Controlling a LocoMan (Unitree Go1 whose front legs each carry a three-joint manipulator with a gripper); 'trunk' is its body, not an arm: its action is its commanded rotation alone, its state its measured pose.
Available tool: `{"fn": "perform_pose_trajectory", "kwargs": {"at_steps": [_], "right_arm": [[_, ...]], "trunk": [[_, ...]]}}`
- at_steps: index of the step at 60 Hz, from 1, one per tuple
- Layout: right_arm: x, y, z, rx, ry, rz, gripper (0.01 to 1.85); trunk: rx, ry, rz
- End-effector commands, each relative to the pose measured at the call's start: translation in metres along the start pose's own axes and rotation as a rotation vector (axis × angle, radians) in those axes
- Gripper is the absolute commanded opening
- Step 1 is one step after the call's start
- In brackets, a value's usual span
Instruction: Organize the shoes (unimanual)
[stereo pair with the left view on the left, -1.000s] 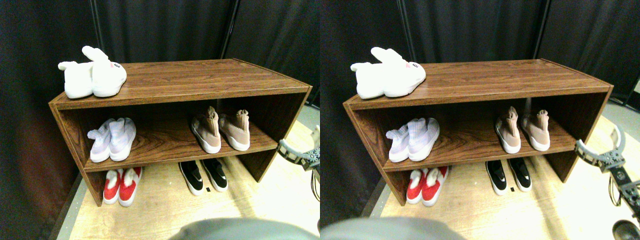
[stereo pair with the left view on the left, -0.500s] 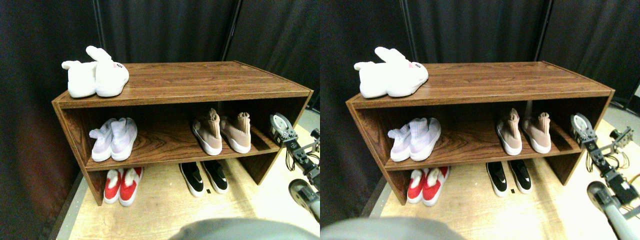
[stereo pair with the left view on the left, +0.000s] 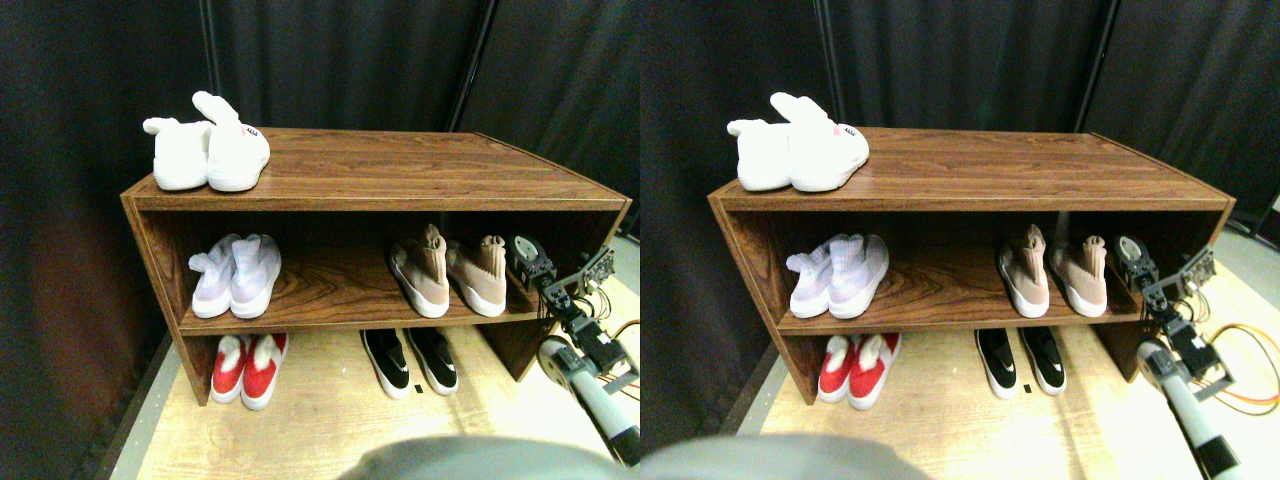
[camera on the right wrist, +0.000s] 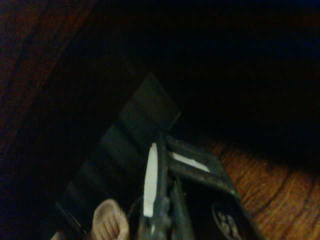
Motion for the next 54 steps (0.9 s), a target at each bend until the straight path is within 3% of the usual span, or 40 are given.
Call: {"fn": "perform_pose_trajectory", "kwargs": {"at_steps": [1, 28, 54], "right_arm": [[0.003, 0.004, -0.004, -0.005, 0.026, 0.010, 0.06], [-0.002, 0.013, -0.029, -0.004, 0.110, 0.020, 0.06], [-0.011, 0.026, -0.054, 0.039, 0.107, 0.007, 0.06]], "trunk": [[-0.021, 0.020, 0.022], [-0.035, 0.029, 0.039], [-0.046, 0.031, 0.049]]}}
